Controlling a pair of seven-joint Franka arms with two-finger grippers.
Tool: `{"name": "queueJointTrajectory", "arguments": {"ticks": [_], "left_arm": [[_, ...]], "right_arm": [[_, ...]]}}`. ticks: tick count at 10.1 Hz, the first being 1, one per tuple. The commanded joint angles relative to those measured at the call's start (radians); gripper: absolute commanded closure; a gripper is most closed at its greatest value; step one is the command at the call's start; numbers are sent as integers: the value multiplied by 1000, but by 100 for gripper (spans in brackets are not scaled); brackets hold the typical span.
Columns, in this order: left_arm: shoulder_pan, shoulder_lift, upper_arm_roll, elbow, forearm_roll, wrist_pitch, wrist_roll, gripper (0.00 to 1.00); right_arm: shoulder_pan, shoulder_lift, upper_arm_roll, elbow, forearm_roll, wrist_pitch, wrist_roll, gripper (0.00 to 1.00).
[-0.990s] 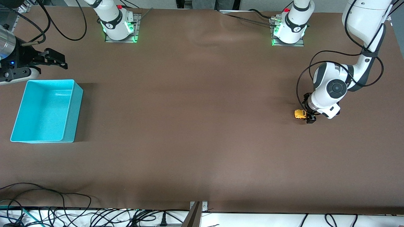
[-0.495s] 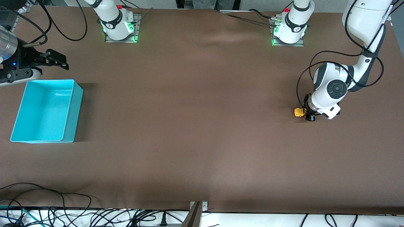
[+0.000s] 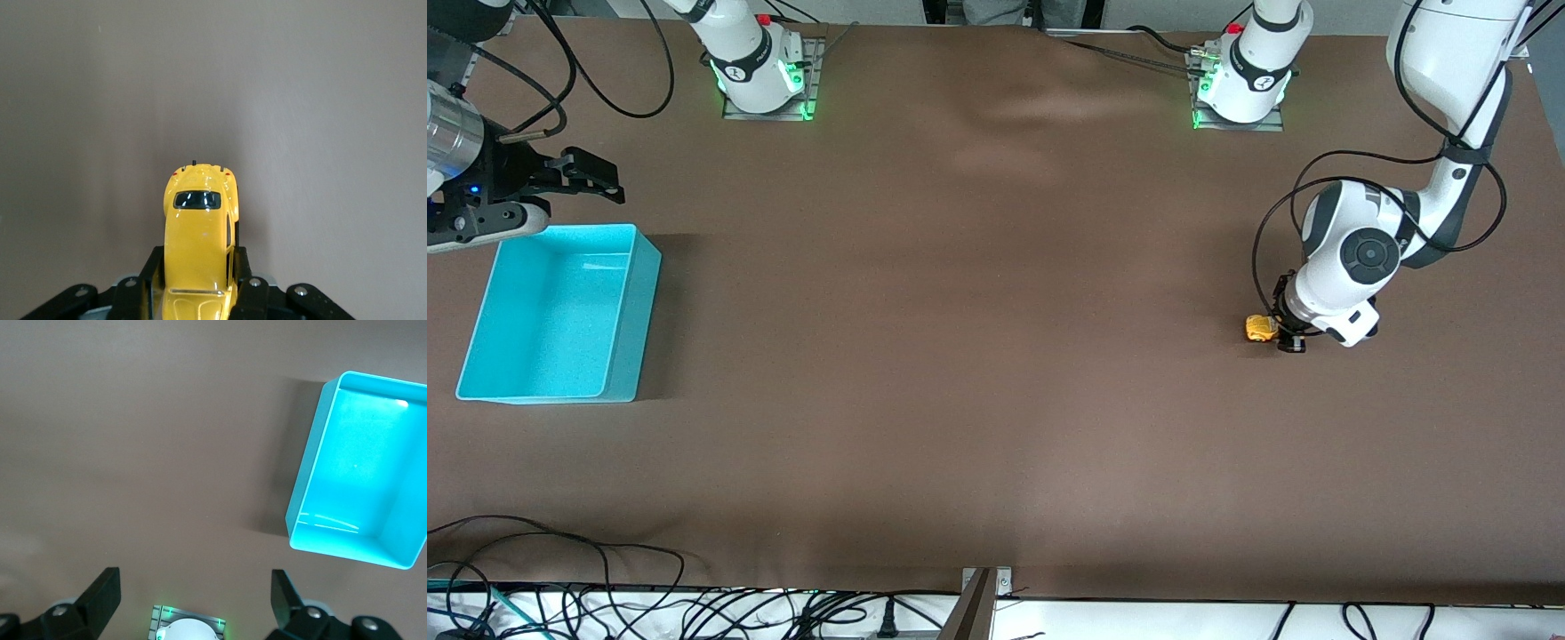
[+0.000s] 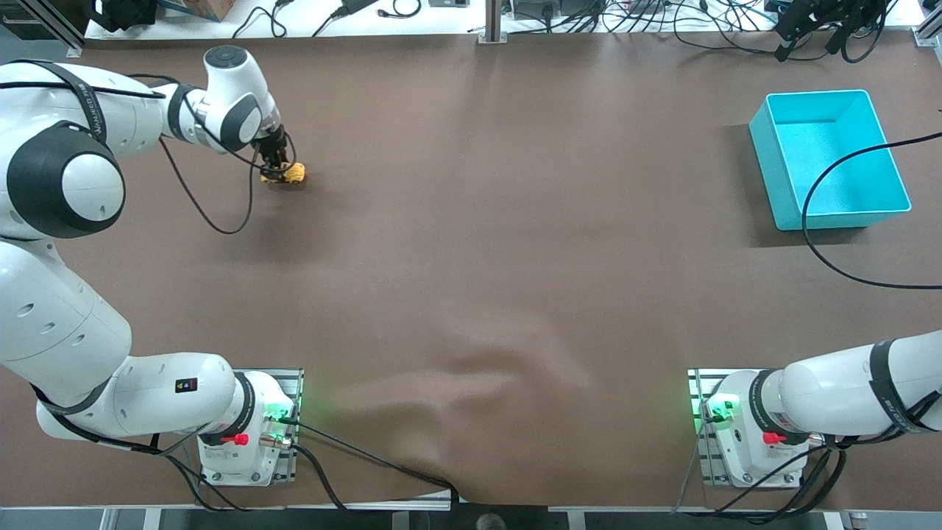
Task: Wind up and store yellow beetle car
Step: 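Drag the held car back and forth on the table to wind it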
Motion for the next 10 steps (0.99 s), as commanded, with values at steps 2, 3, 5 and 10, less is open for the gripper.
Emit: {"name": "queueJointTrajectory", "arguments": {"ticks": [2,3,5,10], "left_arm": [[0,98,-58,51,-27,-19,-40,100],[2,107,-58,56,-27,-19,-40,100],[2,113,-58,57,-21,-19,-37,100],[31,127,-35,54,5,-19,49,100]], "right_arm": [[3,-6,-2,10,1,-4,8,0],[3,-6,-2,8,1,-6,10,0],[3,-6,-2,10,1,-6,8,0],[5,-4,-2,8,1,-3,10,0]]}}
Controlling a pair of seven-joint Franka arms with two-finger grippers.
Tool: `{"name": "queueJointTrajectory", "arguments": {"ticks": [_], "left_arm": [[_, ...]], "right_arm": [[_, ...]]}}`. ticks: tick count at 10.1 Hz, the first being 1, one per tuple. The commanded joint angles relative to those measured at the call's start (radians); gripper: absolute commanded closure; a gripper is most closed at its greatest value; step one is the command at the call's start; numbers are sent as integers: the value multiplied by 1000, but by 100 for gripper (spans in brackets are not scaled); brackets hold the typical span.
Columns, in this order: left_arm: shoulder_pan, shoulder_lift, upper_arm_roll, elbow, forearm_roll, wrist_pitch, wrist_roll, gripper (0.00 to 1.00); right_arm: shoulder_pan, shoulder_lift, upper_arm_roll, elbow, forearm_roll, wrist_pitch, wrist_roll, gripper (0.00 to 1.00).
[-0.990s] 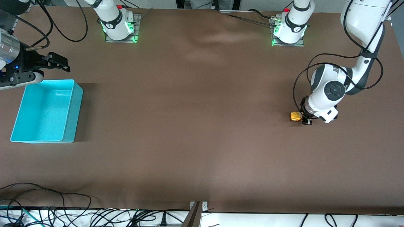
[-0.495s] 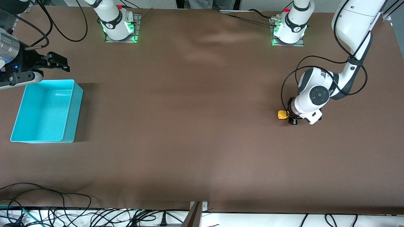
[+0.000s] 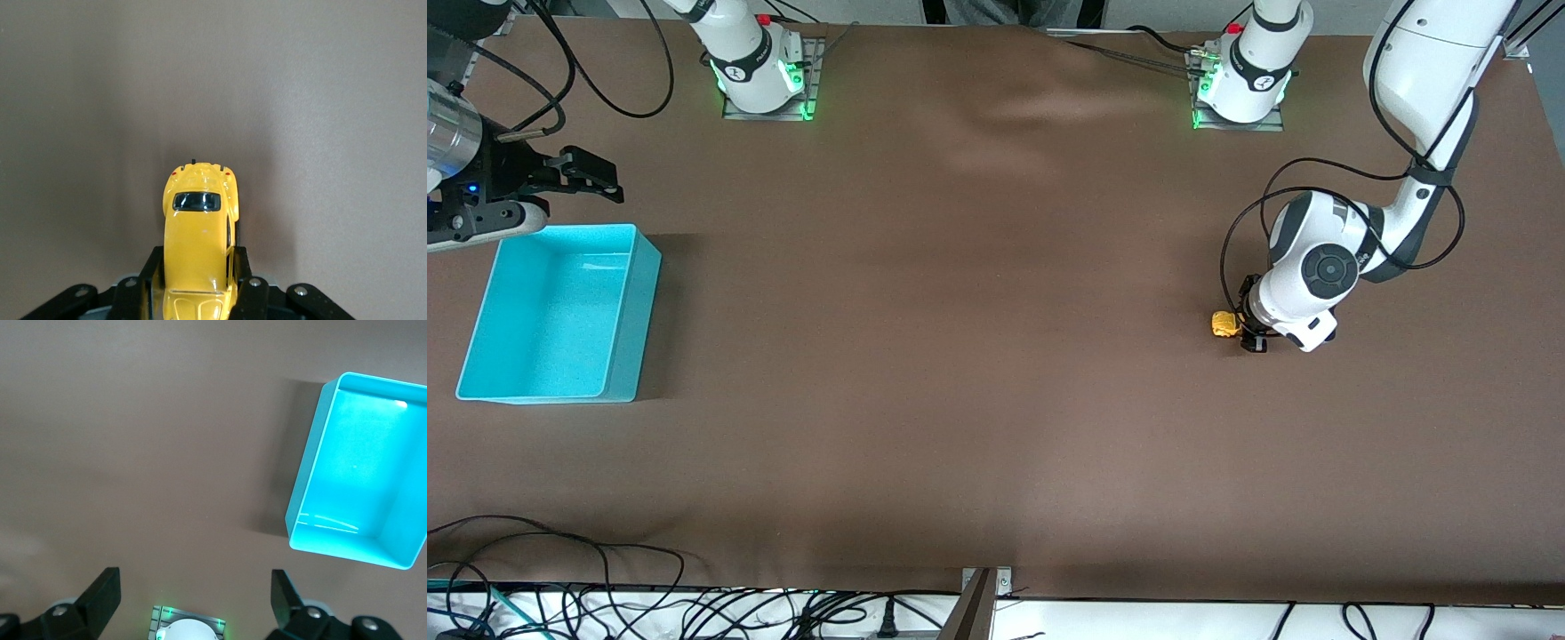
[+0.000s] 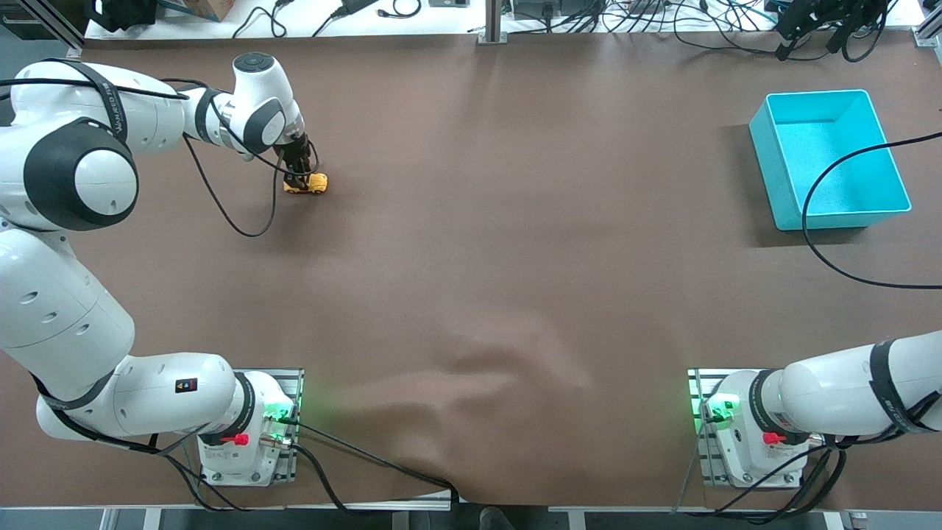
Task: Wind up and store yellow beetle car
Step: 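Drag the held car back and forth on the table to wind it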
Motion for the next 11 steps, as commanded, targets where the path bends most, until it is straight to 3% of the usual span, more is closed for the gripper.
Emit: {"name": "queueJointTrajectory", "arguments": {"ticks": [1,8,11], "left_arm": [[23,54,30,25,14,8,70,100],[25,64,164,43,8,8,200,100],[27,103,201,103,-2,8,202,100]], "right_arm": [[5,-3,-1,5,-1,-1,10,0],[3,-2,-2,5,-1,-4,8,0],[5,0,-2,5,-1,-1,10,0]]}}
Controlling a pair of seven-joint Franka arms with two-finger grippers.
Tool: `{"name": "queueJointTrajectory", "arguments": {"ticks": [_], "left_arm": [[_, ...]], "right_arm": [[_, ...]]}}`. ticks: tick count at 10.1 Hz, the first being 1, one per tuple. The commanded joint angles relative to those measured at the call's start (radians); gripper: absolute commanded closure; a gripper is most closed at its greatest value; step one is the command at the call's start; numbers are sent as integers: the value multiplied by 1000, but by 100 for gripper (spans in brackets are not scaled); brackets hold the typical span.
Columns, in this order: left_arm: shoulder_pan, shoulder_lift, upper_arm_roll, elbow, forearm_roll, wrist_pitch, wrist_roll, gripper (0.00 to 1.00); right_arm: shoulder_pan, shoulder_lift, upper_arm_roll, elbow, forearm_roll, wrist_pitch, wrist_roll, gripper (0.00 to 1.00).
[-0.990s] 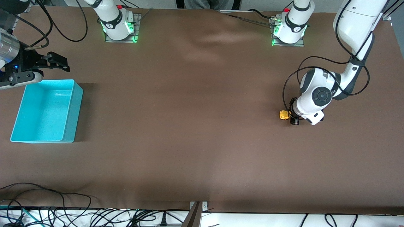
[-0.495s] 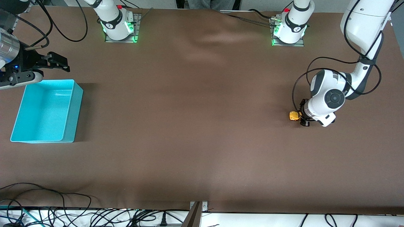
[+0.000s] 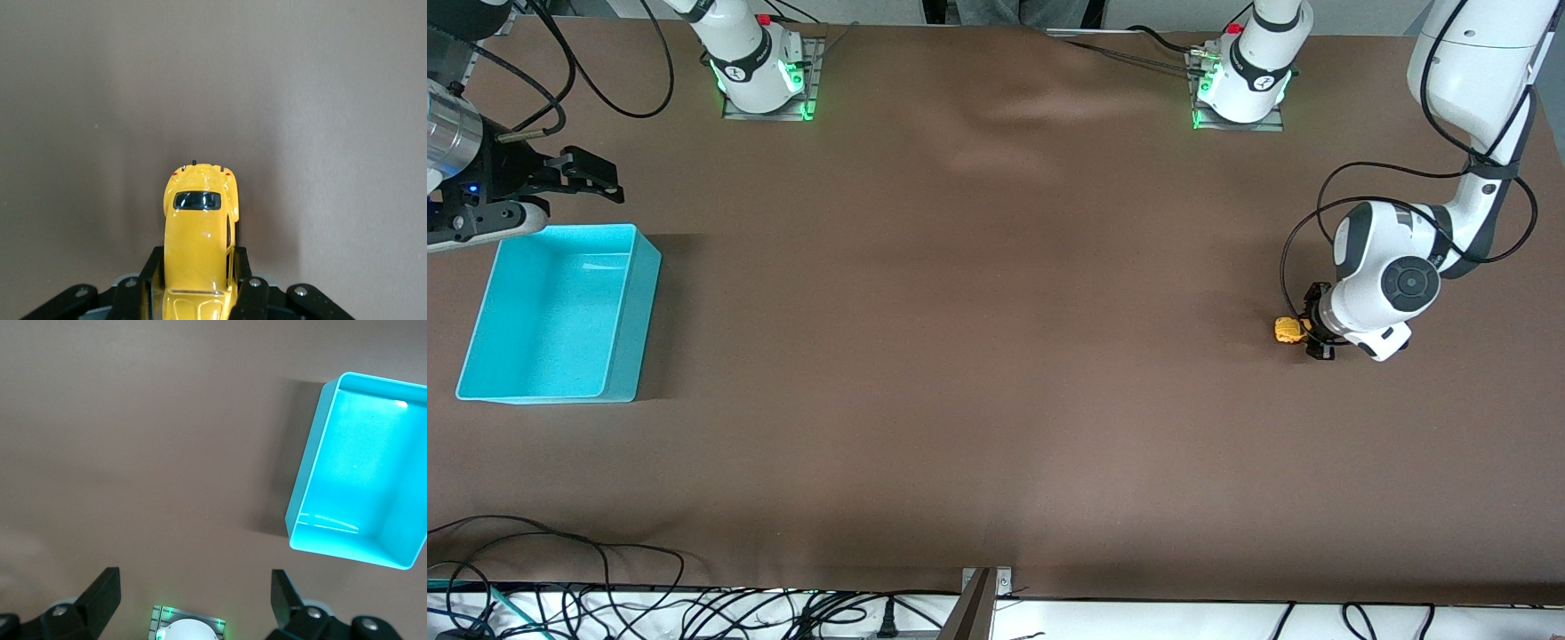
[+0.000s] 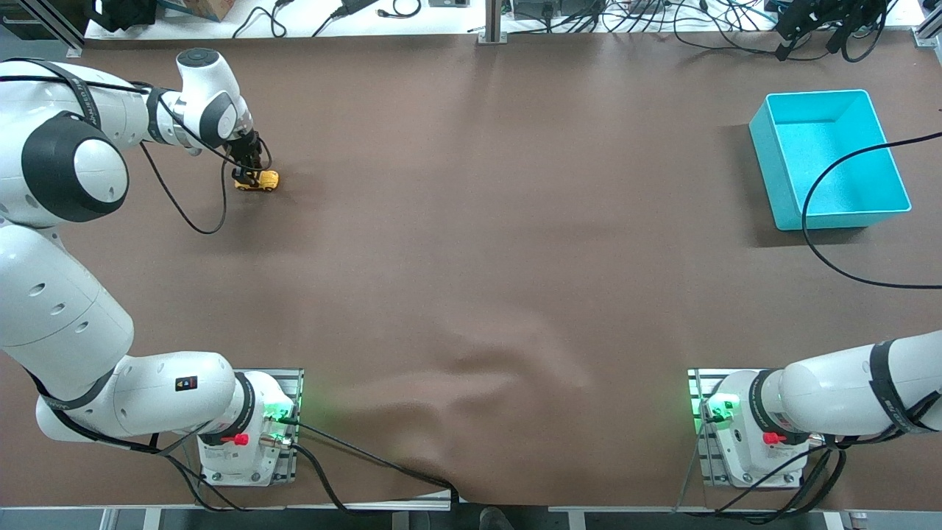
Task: Wind up and store yellow beetle car
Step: 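Drag the held car back and forth on the table to wind it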
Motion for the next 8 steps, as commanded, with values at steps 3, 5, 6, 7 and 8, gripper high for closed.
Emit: {"name": "queueJointTrajectory", "arguments": {"ticks": [3,5,6,7,8], "left_arm": [[14,98,28,81,-1,21,24,100],[18,98,28,81,-3,21,49,100],[16,96,28,81,-3,19,54,100],[13,93,26,81,-5,18,84,100],[11,95,26,81,-5,16,95,100]], "right_arm": [[4,-1,-2,5,-1,0,10,0],[4,-1,-2,7,-1,2,10,0],[3,-1,-2,7,-1,0,10,0],[3,-1,-2,7,-1,0,10,0],[3,-1,-2,7,-1,0,10,0]]}}
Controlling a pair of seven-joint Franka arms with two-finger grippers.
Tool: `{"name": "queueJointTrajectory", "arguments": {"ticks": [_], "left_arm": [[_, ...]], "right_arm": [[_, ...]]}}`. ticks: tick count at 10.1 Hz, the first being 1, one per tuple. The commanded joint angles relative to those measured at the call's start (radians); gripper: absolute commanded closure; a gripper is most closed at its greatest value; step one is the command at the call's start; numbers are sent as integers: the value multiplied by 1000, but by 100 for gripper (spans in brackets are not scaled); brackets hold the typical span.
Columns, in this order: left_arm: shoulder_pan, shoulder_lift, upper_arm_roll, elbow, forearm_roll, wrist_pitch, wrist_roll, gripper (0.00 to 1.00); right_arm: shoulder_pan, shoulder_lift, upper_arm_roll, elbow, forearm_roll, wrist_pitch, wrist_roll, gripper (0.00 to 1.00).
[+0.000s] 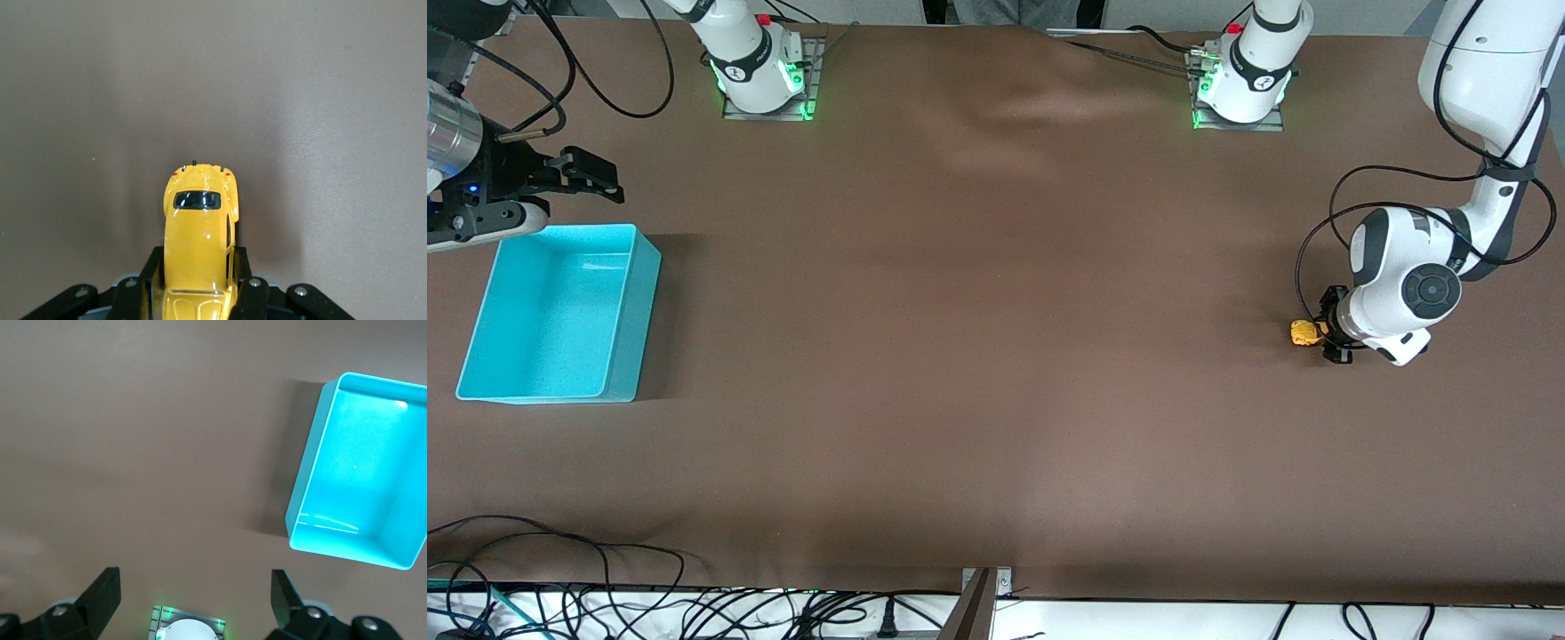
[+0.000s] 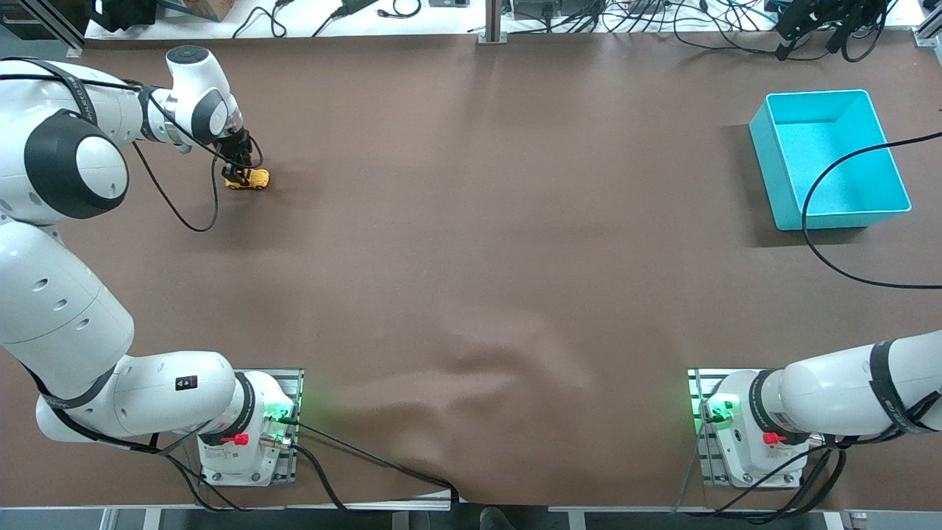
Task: Wind up and store yellow beetle car
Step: 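Drag the held car back and forth on the table to wind it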
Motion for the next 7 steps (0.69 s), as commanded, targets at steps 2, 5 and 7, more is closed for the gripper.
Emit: {"name": "queueJointTrajectory", "arguments": {"ticks": [2,5,7], "left_arm": [[5,83,7,52,-6,34,45,100],[7,83,8,52,-27,34,40,100],[5,81,8,52,-26,34,43,100]], "right_arm": [[4,-1,-2,5,-1,0,10,0],[3,0,-2,5,-1,4,10,0],[3,2,-2,7,-1,9,10,0]]}}
